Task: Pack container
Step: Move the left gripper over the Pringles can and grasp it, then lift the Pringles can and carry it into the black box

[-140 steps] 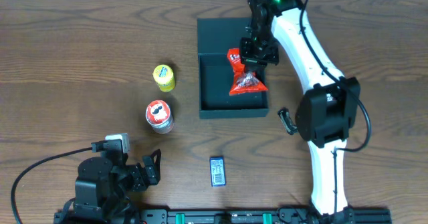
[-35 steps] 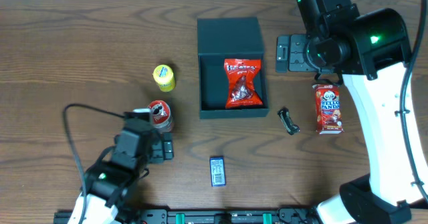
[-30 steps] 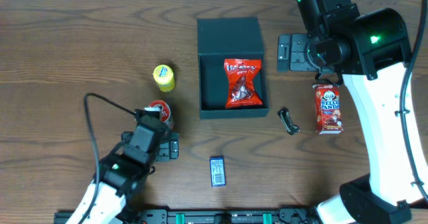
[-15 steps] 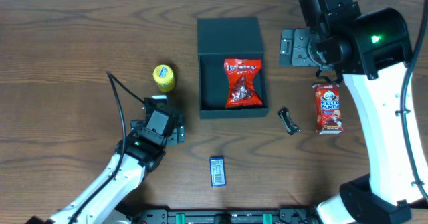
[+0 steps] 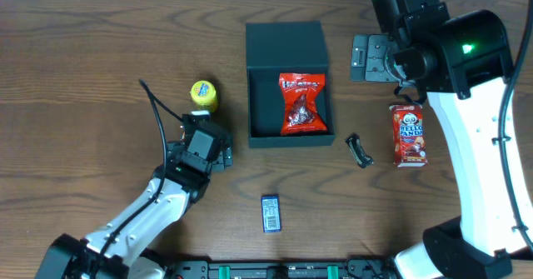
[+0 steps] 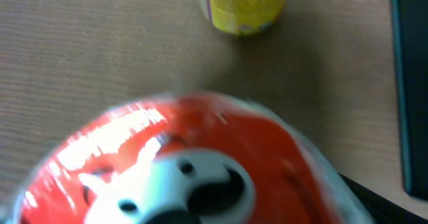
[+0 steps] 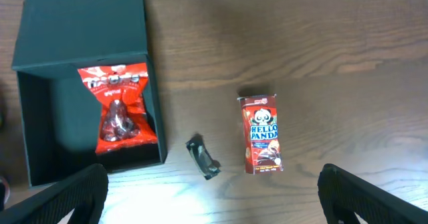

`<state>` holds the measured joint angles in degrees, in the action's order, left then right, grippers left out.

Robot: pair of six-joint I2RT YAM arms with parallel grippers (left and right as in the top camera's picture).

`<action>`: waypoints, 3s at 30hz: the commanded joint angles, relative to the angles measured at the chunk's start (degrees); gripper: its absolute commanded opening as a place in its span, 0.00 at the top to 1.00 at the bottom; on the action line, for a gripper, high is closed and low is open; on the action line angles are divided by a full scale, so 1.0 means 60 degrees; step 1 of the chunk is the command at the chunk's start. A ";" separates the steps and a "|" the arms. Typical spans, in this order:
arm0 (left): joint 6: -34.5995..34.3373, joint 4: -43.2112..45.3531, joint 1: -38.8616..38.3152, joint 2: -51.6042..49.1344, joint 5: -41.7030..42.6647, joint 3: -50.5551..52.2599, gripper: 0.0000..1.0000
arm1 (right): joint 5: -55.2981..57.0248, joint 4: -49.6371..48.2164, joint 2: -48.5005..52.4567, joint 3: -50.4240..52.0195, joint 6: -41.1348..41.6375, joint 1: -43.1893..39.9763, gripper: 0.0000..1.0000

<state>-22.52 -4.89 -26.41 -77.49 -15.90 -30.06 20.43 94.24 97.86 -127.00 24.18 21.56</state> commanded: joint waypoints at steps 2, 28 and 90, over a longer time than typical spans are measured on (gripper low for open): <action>-0.0033 0.0306 0.0255 -0.0189 -0.0233 0.0058 0.04 | 0.0208 -0.0004 -0.0015 -0.0007 0.0182 -0.0047 0.01; -0.0036 0.0353 0.0288 -0.0193 0.0157 0.0058 0.36 | 0.0208 0.0018 -0.0015 -0.0007 0.0251 -0.0047 0.01; 0.1854 -1.2954 -0.1392 -0.4768 0.4455 -1.4695 0.94 | 0.0375 0.0331 -0.0015 0.0084 0.0251 -0.0047 0.01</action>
<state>-16.38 -79.94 -35.35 -99.55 3.77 -110.98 21.56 96.20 97.86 -126.76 25.04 21.56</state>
